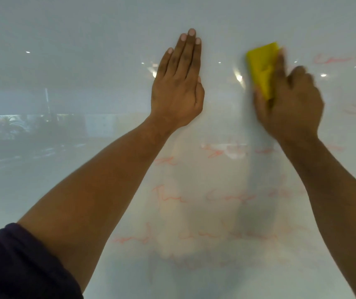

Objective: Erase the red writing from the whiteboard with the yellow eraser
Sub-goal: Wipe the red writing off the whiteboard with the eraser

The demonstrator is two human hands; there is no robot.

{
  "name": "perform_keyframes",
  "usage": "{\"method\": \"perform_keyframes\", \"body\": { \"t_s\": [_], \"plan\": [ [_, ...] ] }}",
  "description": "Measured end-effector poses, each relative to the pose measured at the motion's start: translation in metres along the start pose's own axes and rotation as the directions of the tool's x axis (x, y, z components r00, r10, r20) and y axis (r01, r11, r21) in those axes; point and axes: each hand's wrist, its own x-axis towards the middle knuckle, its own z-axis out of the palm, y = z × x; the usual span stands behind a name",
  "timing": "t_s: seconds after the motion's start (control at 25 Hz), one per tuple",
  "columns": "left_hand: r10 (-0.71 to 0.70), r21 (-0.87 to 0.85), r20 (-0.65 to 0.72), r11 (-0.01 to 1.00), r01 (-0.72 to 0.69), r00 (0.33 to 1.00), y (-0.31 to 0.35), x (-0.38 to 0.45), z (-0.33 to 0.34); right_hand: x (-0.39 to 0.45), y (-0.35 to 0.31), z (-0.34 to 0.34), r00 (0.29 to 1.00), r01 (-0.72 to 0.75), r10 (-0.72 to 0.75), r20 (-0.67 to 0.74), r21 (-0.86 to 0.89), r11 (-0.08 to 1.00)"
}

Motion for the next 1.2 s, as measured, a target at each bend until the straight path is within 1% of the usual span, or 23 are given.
{"method": "perform_keyframes", "body": {
  "t_s": [0.04,0.08,0.12,0.2,0.24,0.28,0.36,0.4,0.44,0.48,0.56,0.6,0.68,0.72,0.76,0.8,0.88,0.92,1.0,1.04,1.08,1.16,1.2],
  "plan": [
    [0.015,-0.005,0.002,1.0,-0.015,1.0,0.003,0.001,0.001,0.006,0.003,0.0,0.987,-0.159,0.159,-0.002,0.032,0.987],
    [0.029,-0.006,0.002,1.0,-0.029,1.0,0.006,0.002,0.002,0.007,-0.001,0.0,0.974,-0.227,0.227,0.002,0.013,0.974],
    [0.04,-0.006,0.002,0.999,-0.04,0.999,0.011,0.004,0.003,0.0,-0.009,0.004,0.982,-0.188,0.187,-0.017,-0.052,0.981],
    [0.055,-0.002,0.001,0.998,-0.055,0.998,0.018,0.007,0.004,-0.022,-0.016,0.008,0.988,0.156,-0.157,0.003,-0.128,0.979],
    [0.055,0.003,0.006,0.999,-0.055,0.998,0.022,0.008,0.005,-0.021,-0.002,0.009,0.966,0.254,-0.259,0.0,-0.199,0.946],
    [0.047,0.008,0.014,0.999,-0.047,0.999,0.025,0.008,0.006,-0.009,0.015,0.005,0.979,0.197,-0.205,-0.001,-0.262,0.945],
    [0.023,0.009,0.028,1.0,-0.024,0.999,0.029,0.007,0.006,0.015,0.031,0.001,0.995,-0.091,0.083,-0.052,-0.168,0.982],
    [0.02,0.006,0.027,1.0,-0.02,0.999,0.029,0.007,0.006,0.022,0.027,0.002,0.981,-0.189,0.194,0.021,-0.147,0.971],
    [0.035,0.002,0.022,0.999,-0.035,0.999,0.03,0.009,0.006,0.02,0.019,0.005,0.984,-0.174,0.177,0.001,-0.189,0.966],
    [0.07,-0.006,0.016,0.998,-0.07,0.997,0.031,0.01,0.006,0.009,0.007,0.007,0.996,-0.083,0.087,0.009,-0.218,0.972],
    [0.165,-0.023,0.011,0.986,-0.165,0.986,0.036,0.014,0.008,-0.014,0.015,0.006,0.973,0.228,-0.226,0.037,-0.228,0.946],
    [0.193,-0.027,0.012,0.981,-0.193,0.981,0.04,0.016,0.009,-0.014,0.032,0.003,0.975,0.218,-0.218,0.032,-0.292,0.931],
    [0.189,-0.035,0.016,0.981,-0.188,0.982,0.051,0.019,0.011,-0.002,0.054,-0.002,0.996,-0.085,0.082,-0.027,-0.187,0.979],
    [0.176,-0.04,0.018,0.984,-0.175,0.984,0.058,0.02,0.012,0.002,0.052,-0.001,0.982,-0.181,0.186,0.015,-0.156,0.971],
    [0.17,-0.046,0.017,0.985,-0.169,0.985,0.064,0.02,0.013,-0.003,0.046,0.001,0.985,-0.172,0.175,0.001,-0.184,0.968],
    [0.173,-0.054,0.014,0.984,-0.172,0.985,0.069,0.021,0.014,-0.016,0.038,0.005,0.997,-0.071,0.075,0.012,-0.2,0.977],
    [0.18,-0.061,0.013,0.982,-0.179,0.984,0.074,0.022,0.016,-0.033,0.048,0.005,0.974,0.227,-0.221,0.05,-0.205,0.952],
    [0.181,-0.063,0.022,0.982,-0.179,0.983,0.074,0.023,0.016,-0.027,0.062,0.0,0.985,0.17,-0.161,0.057,-0.252,0.953],
    [0.177,-0.064,0.04,0.983,-0.175,0.983,0.072,0.024,0.016,-0.01,0.073,-0.003,0.984,-0.18,0.178,-0.032,-0.148,0.972],
    [0.174,-0.059,0.046,0.983,-0.172,0.984,0.072,0.023,0.016,-0.007,0.069,-0.001,0.962,-0.274,0.274,-0.018,-0.133,0.953],
    [0.176,-0.056,0.047,0.983,-0.173,0.983,0.073,0.023,0.016,-0.012,0.061,0.003,0.97,-0.242,0.24,-0.031,-0.147,0.959],
    [0.18,-0.059,0.04,0.982,-0.178,0.983,0.074,0.023,0.017,-0.033,0.054,0.006,0.994,0.105,-0.103,0.02,-0.091,0.99],
    [0.18,-0.059,0.039,0.982,-0.177,0.983,0.074,0.022,0.017,-0.033,0.065,0.005,0.981,0.192,-0.191,0.021,-0.131,0.973]
  ]
}}
